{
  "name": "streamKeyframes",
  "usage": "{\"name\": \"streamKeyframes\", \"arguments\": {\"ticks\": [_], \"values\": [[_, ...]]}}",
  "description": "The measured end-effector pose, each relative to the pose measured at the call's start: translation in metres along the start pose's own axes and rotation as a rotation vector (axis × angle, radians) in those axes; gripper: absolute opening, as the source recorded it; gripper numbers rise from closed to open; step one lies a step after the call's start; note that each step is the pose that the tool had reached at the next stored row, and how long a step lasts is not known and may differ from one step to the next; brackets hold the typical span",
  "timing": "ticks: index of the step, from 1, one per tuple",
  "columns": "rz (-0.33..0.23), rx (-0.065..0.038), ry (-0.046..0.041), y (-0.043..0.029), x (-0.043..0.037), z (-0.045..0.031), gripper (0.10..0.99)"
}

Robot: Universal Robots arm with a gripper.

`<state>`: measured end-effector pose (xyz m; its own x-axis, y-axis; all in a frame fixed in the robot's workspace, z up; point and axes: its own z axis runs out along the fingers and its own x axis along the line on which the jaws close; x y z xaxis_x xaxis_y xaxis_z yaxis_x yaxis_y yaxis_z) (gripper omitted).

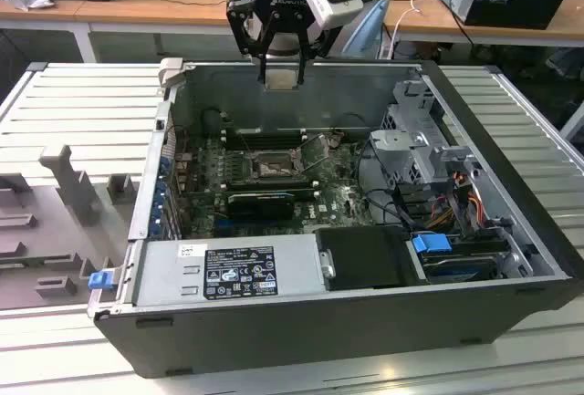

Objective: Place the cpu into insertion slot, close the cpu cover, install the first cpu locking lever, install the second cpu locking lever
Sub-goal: 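Place the cpu into insertion slot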

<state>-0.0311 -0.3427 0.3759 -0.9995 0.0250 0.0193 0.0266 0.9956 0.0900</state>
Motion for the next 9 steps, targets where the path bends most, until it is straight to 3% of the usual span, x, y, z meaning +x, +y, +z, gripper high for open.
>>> {"name": "streamKeyframes", "arguments": {"ticks": [9], "values": [[0.041, -0.001, -0.0037, 0.0, 0.0, 0.0, 0.529]]}}
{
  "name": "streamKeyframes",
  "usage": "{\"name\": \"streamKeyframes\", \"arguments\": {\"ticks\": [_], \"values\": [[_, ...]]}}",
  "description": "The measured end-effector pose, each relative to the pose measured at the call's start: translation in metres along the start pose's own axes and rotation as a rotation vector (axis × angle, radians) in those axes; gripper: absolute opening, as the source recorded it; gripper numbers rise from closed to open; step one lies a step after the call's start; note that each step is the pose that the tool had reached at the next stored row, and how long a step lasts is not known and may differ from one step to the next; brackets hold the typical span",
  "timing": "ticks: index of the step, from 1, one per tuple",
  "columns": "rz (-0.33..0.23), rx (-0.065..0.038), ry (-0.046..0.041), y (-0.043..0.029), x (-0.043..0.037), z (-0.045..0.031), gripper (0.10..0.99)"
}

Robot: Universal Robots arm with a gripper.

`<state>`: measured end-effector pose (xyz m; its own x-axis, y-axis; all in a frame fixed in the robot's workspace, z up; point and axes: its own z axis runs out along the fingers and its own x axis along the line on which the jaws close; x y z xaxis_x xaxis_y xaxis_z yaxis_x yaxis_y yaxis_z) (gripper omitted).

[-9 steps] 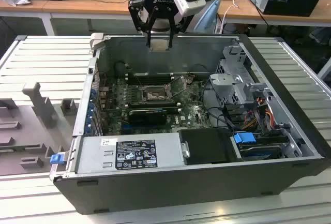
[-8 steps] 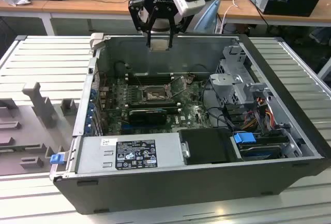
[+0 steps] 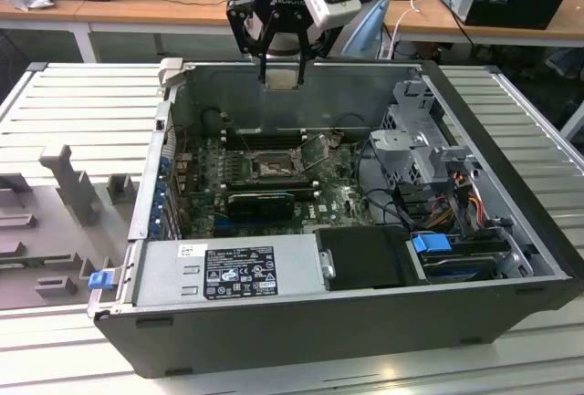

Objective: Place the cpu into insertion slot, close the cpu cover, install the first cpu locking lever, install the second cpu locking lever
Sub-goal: 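Place the cpu into insertion slot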

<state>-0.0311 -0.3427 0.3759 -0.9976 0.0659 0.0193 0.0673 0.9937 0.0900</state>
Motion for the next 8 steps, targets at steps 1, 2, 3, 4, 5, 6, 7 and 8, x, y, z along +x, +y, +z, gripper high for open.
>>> {"name": "streamKeyframes", "arguments": {"ticks": [1, 2, 3, 4, 5, 6, 7, 8], "values": [[0.003, 0.0, -0.0002, 0.0, 0.0, 0.0, 0.529], [0.005, 0.0, -0.0004, 0.0, 0.0, 0.0, 0.529], [0.007, 0.0, -0.0006, 0.0, 0.0, 0.0, 0.529], [0.009, 0.0, -0.0008, 0.0, 0.0, 0.0, 0.529], [0.012, 0.0, -0.001, 0.0, 0.0, 0.0, 0.529], [0.014, 0.0, -0.0012, 0.0, 0.0, 0.0, 0.529], [0.021, 0.0, -0.0018, 0.0, 0.0, 0.0, 0.529], [0.024, 0.0, -0.0021, 0.0, 0.0, 0.0, 0.529]]}}
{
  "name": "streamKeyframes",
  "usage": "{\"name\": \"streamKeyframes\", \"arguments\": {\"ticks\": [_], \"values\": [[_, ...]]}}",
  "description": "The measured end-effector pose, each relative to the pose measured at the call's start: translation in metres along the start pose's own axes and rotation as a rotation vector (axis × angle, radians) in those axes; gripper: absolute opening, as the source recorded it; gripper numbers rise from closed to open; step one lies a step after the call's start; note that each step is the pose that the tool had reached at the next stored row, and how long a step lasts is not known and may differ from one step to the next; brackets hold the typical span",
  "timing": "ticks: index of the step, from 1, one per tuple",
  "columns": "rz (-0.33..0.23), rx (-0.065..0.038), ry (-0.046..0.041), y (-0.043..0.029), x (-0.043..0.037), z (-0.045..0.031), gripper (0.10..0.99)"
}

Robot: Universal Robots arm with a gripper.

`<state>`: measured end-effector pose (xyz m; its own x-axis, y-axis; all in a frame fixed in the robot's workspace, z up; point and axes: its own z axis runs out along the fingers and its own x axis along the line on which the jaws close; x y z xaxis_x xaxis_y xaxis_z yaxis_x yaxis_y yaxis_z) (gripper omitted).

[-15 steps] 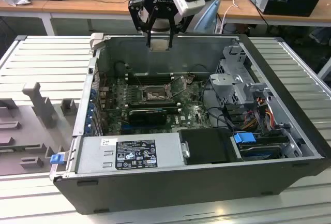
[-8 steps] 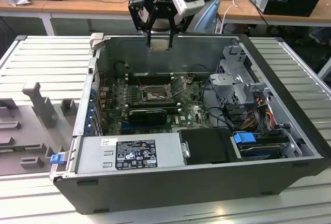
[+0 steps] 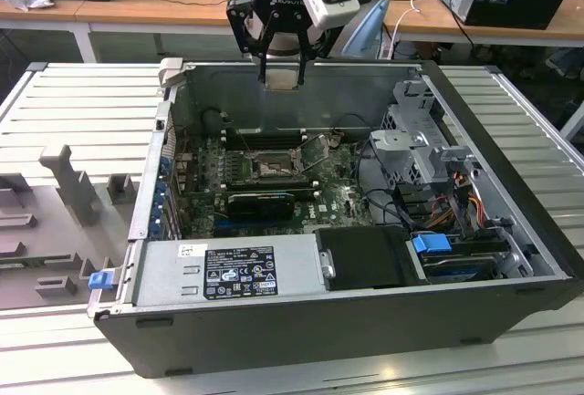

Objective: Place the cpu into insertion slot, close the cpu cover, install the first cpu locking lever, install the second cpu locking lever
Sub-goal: 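Place the cpu into insertion slot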

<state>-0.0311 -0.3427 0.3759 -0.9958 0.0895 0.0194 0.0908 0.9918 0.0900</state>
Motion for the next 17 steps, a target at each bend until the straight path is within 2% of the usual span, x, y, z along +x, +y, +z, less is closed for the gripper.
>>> {"name": "streamKeyframes", "arguments": {"ticks": [17], "values": [[0.056, -0.001, -0.0051, 0.0, 0.0, 0.0003, 0.529]]}}
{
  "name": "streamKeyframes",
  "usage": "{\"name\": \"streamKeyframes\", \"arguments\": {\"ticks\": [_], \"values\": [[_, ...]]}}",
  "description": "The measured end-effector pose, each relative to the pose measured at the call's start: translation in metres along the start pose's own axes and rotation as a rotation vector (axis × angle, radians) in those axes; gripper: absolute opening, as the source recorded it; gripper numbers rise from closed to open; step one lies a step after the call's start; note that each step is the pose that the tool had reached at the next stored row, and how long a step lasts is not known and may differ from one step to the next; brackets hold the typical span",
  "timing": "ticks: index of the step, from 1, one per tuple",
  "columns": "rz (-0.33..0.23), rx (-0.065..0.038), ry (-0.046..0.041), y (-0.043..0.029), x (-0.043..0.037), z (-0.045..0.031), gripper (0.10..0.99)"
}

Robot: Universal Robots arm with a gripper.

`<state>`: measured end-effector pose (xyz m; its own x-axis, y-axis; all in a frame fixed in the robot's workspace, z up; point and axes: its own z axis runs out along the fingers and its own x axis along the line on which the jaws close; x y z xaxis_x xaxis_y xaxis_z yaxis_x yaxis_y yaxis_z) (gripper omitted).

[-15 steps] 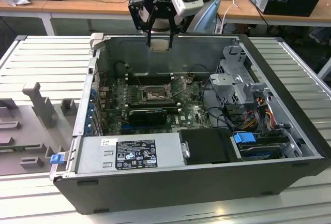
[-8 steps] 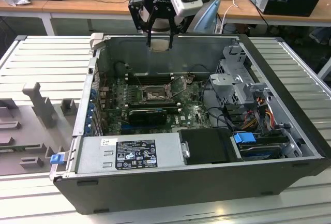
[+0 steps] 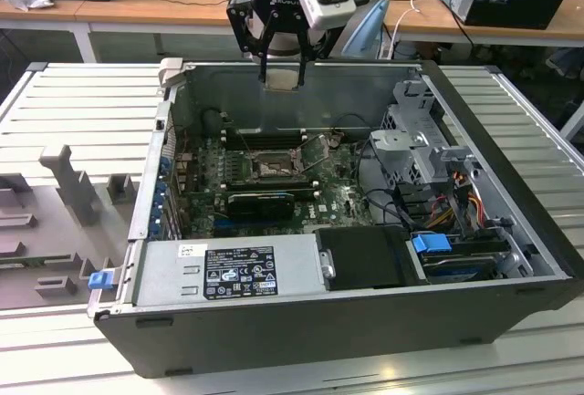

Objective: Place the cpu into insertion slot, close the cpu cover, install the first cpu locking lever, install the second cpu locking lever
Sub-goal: 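Place the cpu into insertion slot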

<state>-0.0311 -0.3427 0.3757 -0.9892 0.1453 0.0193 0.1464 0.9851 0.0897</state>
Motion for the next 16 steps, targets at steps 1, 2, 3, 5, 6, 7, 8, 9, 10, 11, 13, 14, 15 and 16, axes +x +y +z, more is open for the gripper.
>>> {"name": "streamKeyframes", "arguments": {"ticks": [1, 2, 3, 5, 6, 7, 8, 9, 10, 11, 13, 14, 15, 16], "values": [[0.003, 0.0, -0.0003, 0.0, 0.0, 0.0, 0.529], [0.005, 0.0, -0.0005, 0.0, 0.0, 0.0, 0.529], [0.009, 0.0, -0.0008, 0.0, 0.0, 0.0001, 0.529], [0.016, 0.0, -0.0013, 0.0, 0.0, 0.0001, 0.529], [0.02, 0.0, -0.0018, 0.0, 0.0, 0.0002, 0.529], [0.022, 0.0, -0.002, 0.0, 0.0, 0.0002, 0.529], [0.026, -0.001, -0.0023, 0.0, 0.0, 0.0002, 0.529], [0.029, -0.001, -0.0026, 0.0, 0.0, 0.0003, 0.529], [0.034, -0.001, -0.0031, 0.0, 0.0, 0.0003, 0.529], [0.038, -0.001, -0.0034, 0.0, 0.0, 0.0003, 0.529], [0.046, -0.001, -0.0042, 0.0, 0.0, 0.0004, 0.529], [0.049, -0.001, -0.0044, 0.0, 0.0, 0.0004, 0.529], [0.054, -0.001, -0.0049, 0.0, 0.0, 0.0005, 0.529], [0.058, -0.001, -0.0052, 0.0, 0.0, 0.0005, 0.529]]}}
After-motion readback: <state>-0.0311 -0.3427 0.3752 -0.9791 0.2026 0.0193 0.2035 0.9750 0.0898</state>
